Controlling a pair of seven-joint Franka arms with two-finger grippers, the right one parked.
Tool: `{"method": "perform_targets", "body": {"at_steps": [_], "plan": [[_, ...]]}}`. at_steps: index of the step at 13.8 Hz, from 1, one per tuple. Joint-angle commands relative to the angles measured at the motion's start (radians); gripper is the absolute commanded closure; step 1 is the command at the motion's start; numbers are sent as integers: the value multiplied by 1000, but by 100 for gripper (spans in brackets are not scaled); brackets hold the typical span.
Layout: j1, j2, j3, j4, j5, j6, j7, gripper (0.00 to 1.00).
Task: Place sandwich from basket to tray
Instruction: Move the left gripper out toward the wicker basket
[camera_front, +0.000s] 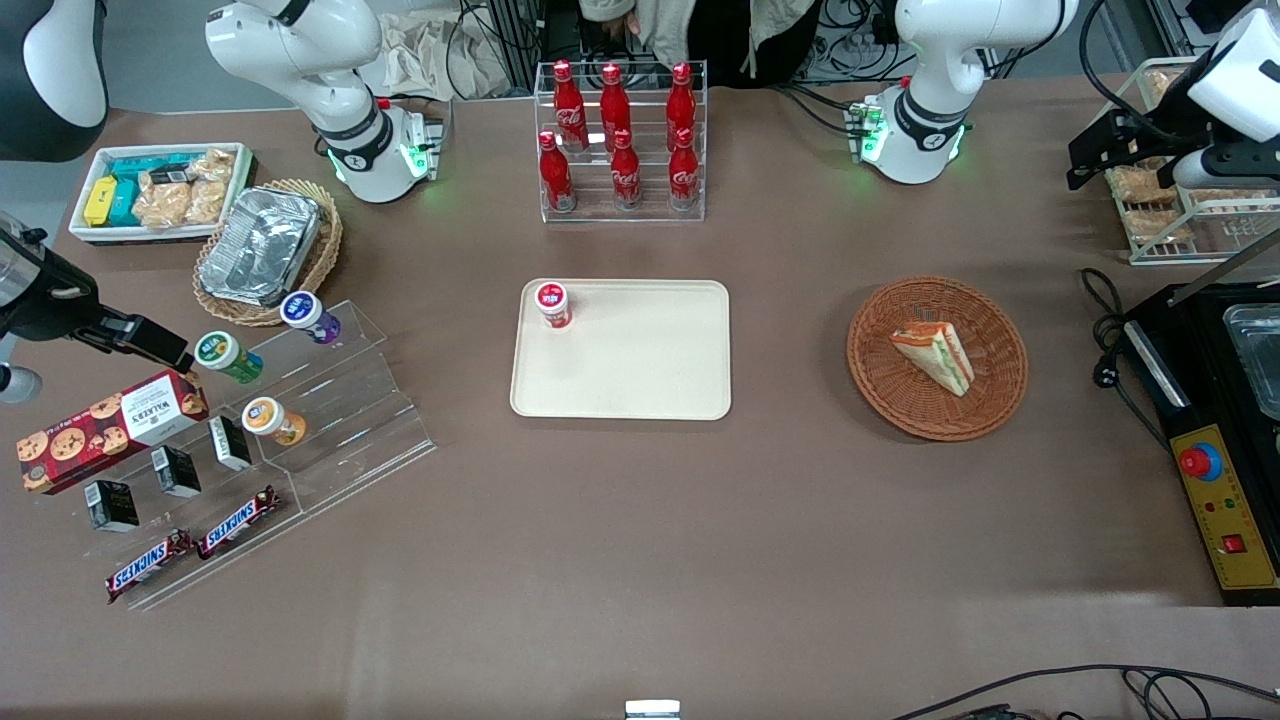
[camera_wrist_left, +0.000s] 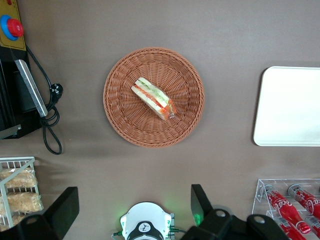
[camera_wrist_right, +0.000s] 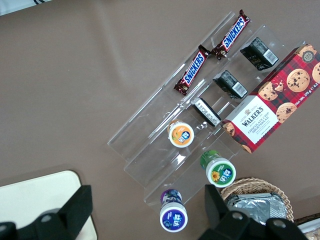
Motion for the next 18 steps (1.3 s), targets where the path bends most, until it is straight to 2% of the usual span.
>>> {"method": "perform_targets", "body": {"at_steps": [1,10,14,18], "plan": [[1,-7,-2,6,17,15,10,1],[-1,-50,-5,-67,22,29,24,1],[-1,-188,-4,-354,23,257,21,1],[2,-193,-2,-524,33,390,-4,1]]}}
